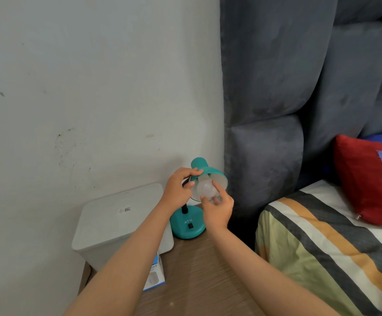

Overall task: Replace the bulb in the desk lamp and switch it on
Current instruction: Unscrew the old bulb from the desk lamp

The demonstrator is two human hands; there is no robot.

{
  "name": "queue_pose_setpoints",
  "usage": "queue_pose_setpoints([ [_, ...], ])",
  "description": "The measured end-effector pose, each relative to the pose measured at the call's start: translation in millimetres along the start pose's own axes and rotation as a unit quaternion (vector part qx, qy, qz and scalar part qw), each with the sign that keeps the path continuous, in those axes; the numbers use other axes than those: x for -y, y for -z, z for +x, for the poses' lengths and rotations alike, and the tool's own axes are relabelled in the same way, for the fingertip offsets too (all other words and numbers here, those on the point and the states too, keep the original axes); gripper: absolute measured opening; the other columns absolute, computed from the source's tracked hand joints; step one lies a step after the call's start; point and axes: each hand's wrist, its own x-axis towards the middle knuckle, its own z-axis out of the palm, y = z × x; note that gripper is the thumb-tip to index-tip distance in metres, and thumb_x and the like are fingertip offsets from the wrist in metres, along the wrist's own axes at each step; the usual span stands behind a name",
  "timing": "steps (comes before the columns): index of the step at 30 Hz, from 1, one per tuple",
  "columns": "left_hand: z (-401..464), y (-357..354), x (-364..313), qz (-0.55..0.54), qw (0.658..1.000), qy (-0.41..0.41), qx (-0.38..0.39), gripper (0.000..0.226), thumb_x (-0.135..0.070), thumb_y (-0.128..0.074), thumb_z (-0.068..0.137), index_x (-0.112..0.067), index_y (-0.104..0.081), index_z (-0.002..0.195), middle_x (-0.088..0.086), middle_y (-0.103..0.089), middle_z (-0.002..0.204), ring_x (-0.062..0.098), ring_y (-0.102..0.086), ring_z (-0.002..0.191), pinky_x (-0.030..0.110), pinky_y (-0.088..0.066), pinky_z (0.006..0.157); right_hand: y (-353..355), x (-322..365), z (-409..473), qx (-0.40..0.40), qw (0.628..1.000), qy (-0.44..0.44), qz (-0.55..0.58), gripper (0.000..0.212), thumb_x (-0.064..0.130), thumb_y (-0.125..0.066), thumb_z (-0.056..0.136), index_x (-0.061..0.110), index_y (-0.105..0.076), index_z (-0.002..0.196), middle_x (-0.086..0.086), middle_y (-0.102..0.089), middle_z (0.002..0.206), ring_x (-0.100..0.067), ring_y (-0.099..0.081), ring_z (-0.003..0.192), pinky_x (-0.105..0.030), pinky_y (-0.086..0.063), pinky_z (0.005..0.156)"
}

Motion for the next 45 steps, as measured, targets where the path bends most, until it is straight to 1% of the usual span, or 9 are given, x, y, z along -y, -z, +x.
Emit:
queue_pose_setpoints([
  [2, 0.4, -0.5, 1.5, 0.002, 1.000, -0.004, -0.001, 0.041, 0.011, -0.053, 0.083, -0.021, -0.065, 0.107, -0.003, -0.060, 0.115, 0.003, -0.053, 0.110, 0.006, -0.036, 0.099, 0.3, 1.6, -1.2, -0.002, 1.000, 0.007, 0.016, 0.051, 0.004, -0.074, 0.076, 0.021, -0.061, 0.121, -0.008, -0.044, 0.123, -0.022, -0.064, 0.098, -0.037, -0.054, 0.091],
  [6, 0.1, -2.5, 1.0, 0.002, 1.000, -0.004, -0.005, 0.041, 0.011, -0.053, 0.083, -0.021, -0.065, 0.106, -0.002, -0.060, 0.115, 0.003, -0.053, 0.109, 0.002, -0.034, 0.095, 2.1, 5.6, -1.3, -0.008, 1.000, -0.027, 0.008, 0.062, 0.030, -0.071, 0.081, 0.022, -0.044, 0.137, -0.005, -0.047, 0.127, -0.004, -0.058, 0.087, -0.017, -0.048, 0.080],
  [9, -0.9, -2.8, 0.1, -0.001, 1.000, 0.005, -0.007, 0.039, 0.010, -0.053, 0.083, -0.018, -0.065, 0.108, -0.003, -0.060, 0.115, 0.004, -0.053, 0.109, 0.001, -0.034, 0.094, 1.1, 4.9, -1.2, 0.002, 0.999, -0.032, -0.040, 0.060, 0.038, -0.065, 0.085, 0.025, -0.041, 0.138, -0.009, -0.049, 0.129, -0.017, -0.053, 0.114, -0.037, -0.048, 0.098],
  [20, -1.9, -8.7, -4.5, 0.002, 0.999, 0.025, -0.026, 0.042, 0.014, -0.050, 0.082, -0.016, -0.065, 0.107, 0.001, -0.060, 0.117, 0.008, -0.053, 0.111, -0.002, -0.035, 0.089, 8.8, 12.7, 3.9, 0.016, 0.998, 0.006, -0.062, 0.054, 0.012, -0.073, 0.080, 0.020, -0.055, 0.130, -0.012, -0.054, 0.124, -0.007, -0.053, 0.090, -0.020, -0.044, 0.086],
  [26, 1.4, -10.3, -3.8, 0.003, 0.999, 0.020, -0.025, 0.041, 0.012, -0.050, 0.083, -0.018, -0.065, 0.107, -0.001, -0.060, 0.115, 0.006, -0.052, 0.107, -0.002, -0.035, 0.087, -1.1, 4.8, 6.0, 0.009, 0.999, 0.021, -0.032, 0.054, 0.017, -0.074, 0.079, 0.026, -0.055, 0.129, -0.016, -0.057, 0.116, -0.023, -0.065, 0.091, -0.039, -0.056, 0.088],
  [31, 0.0, -13.0, -2.8, -0.003, 0.999, 0.018, -0.029, 0.042, 0.012, -0.050, 0.083, -0.018, -0.065, 0.108, -0.004, -0.059, 0.114, 0.004, -0.052, 0.107, -0.002, -0.034, 0.087, 1.2, 8.1, 4.0, -0.025, 0.999, -0.028, -0.013, 0.060, 0.035, -0.063, 0.087, 0.022, -0.040, 0.141, -0.009, -0.050, 0.127, -0.009, -0.055, 0.091, -0.026, -0.045, 0.086],
  [35, -0.4, -12.5, -3.6, -0.012, 0.999, 0.021, -0.027, 0.040, 0.011, -0.050, 0.084, -0.018, -0.064, 0.108, -0.006, -0.059, 0.113, 0.004, -0.052, 0.107, 0.005, -0.036, 0.091, -1.9, 8.2, 1.3, -0.035, 0.996, -0.048, -0.059, 0.060, 0.040, -0.060, 0.088, 0.015, -0.040, 0.139, -0.013, -0.054, 0.130, -0.023, -0.054, 0.116, -0.036, -0.047, 0.096],
  [41, -1.7, -12.0, -1.6, -0.013, 0.999, 0.017, -0.036, 0.041, 0.012, -0.051, 0.083, -0.018, -0.065, 0.108, -0.003, -0.059, 0.116, 0.004, -0.052, 0.107, -0.002, -0.035, 0.087, -3.8, 8.5, 1.7, -0.033, 0.998, -0.020, -0.043, 0.046, 0.014, -0.074, 0.078, 0.019, -0.053, 0.119, -0.013, -0.051, 0.124, -0.012, -0.055, 0.081, -0.029, -0.050, 0.079],
  [45, -1.5, -12.2, -1.2, -0.020, 0.999, 0.024, -0.033, 0.043, 0.012, -0.050, 0.083, -0.020, -0.065, 0.108, -0.004, -0.058, 0.116, 0.002, -0.051, 0.107, -0.003, -0.034, 0.087, -6.9, 6.8, -3.5, -0.033, 0.999, -0.029, 0.003, 0.053, 0.014, -0.076, 0.075, 0.023, -0.048, 0.120, -0.011, -0.048, 0.128, -0.019, -0.059, 0.096, -0.038, -0.054, 0.088],
])
